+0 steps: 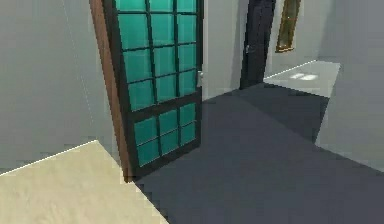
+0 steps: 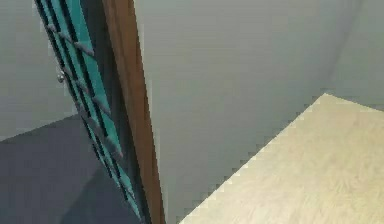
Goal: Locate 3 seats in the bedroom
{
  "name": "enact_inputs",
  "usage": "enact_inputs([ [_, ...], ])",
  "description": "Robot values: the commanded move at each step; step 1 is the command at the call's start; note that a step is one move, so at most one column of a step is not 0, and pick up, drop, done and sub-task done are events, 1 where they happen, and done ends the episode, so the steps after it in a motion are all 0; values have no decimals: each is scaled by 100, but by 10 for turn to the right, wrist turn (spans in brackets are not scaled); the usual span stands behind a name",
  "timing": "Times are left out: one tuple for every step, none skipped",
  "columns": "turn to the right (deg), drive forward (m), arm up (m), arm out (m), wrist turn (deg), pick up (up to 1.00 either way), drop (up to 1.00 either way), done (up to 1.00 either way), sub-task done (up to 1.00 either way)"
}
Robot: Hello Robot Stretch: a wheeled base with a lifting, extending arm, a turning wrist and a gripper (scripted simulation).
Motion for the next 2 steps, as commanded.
enact_inputs([
  [0,45,0,0,0,0,0,0,0],
  [270,0,0,0,0,0,0,0,0],
])
